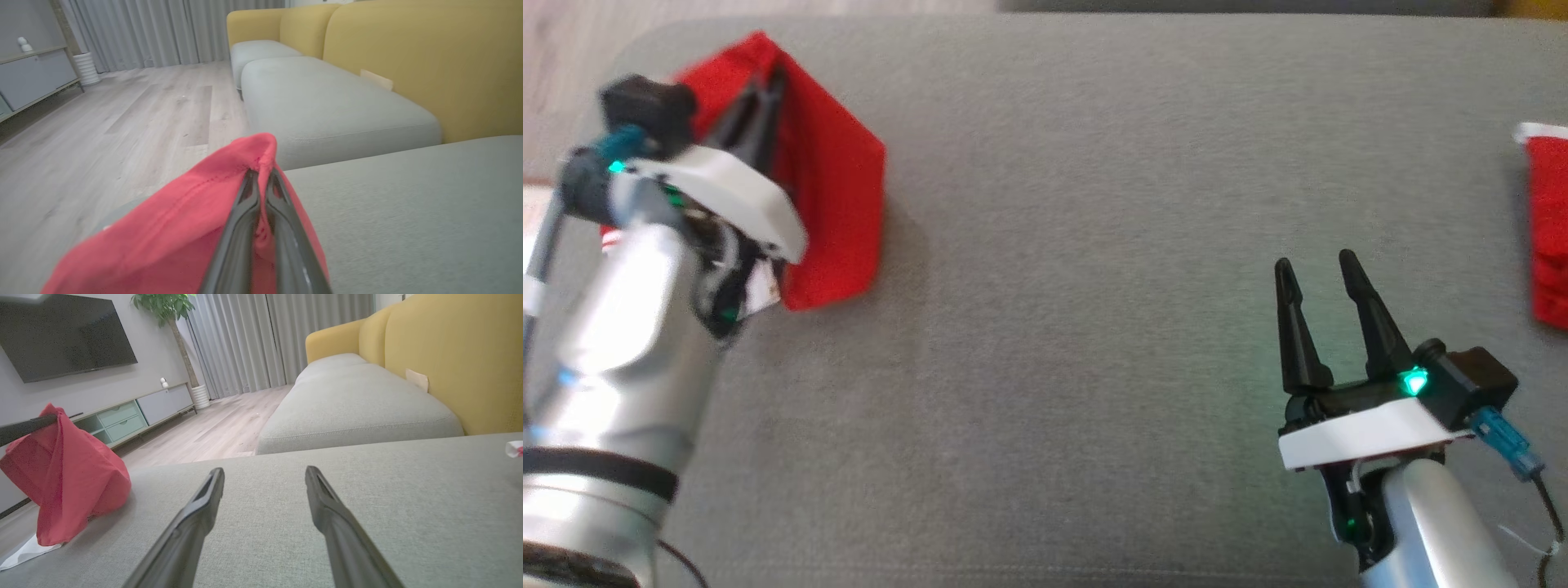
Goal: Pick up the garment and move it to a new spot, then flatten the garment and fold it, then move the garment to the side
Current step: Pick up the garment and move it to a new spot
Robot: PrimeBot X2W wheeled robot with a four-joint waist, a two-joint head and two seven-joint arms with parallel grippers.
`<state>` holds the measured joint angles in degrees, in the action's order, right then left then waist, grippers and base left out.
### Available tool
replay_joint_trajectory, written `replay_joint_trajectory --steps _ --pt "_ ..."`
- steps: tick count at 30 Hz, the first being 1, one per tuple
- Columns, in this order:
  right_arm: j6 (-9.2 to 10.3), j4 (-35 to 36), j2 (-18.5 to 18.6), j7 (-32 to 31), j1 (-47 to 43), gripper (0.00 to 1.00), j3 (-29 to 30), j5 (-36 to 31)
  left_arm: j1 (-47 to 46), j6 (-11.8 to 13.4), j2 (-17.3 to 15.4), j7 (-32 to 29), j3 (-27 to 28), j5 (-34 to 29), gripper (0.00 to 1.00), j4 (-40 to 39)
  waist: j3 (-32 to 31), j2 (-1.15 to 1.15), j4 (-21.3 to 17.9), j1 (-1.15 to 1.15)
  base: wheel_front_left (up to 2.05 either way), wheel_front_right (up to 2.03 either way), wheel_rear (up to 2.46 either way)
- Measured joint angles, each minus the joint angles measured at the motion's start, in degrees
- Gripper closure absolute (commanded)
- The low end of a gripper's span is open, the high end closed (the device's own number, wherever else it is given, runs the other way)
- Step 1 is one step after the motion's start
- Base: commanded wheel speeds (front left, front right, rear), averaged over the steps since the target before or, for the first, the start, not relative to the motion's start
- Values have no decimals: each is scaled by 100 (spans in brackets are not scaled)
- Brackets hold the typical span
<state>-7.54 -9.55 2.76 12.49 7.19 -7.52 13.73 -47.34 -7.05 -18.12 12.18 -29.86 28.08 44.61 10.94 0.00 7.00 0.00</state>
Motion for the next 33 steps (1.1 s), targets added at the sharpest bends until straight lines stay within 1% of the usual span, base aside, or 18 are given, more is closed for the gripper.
replay_joint_trajectory --steps 6,12,16,21,22,23,24,28,33 --pt "0 -104 0 76 -1 0 -132 149 308 270 293 -220 -136 85 100 -912 -210 0 -400 0 0 0 0" --pt "0 -188 0 140 3 0 -241 205 344 624 712 -411 -326 80 100 -1689 -285 0 -835 0 0 0 0" --pt "0 -223 0 165 37 0 -337 245 340 858 1093 -410 -502 13 100 -1847 -265 0 -1116 0 0 0 0" --pt "0 -268 -1 167 52 0 -469 307 218 957 1484 -343 -733 0 100 -1712 -207 0 -1432 0 0 0 0" --pt "0 -278 -1 171 55 0 -483 335 183 954 1518 -343 -835 45 78 -1648 -198 0 -1486 0 0 0 0" --pt "0 -294 0 171 59 0 -490 352 165 932 1544 -343 -939 68 21 -1580 -188 0 -1536 0 0 0 0" --pt "0 -312 0 171 62 0 -495 352 157 901 1559 -342 -1046 89 0 -1495 -179 0 -1583 0 0 0 0" --pt "0 -332 0 172 79 0 -489 361 165 899 1593 -225 -1279 171 0 -1238 -169 0 -1660 0 0 0 0" --pt "0 -331 0 172 71 0 -401 383 205 905 1589 -33 -1276 244 0 -1036 -252 0 -1492 0 0 0 0"
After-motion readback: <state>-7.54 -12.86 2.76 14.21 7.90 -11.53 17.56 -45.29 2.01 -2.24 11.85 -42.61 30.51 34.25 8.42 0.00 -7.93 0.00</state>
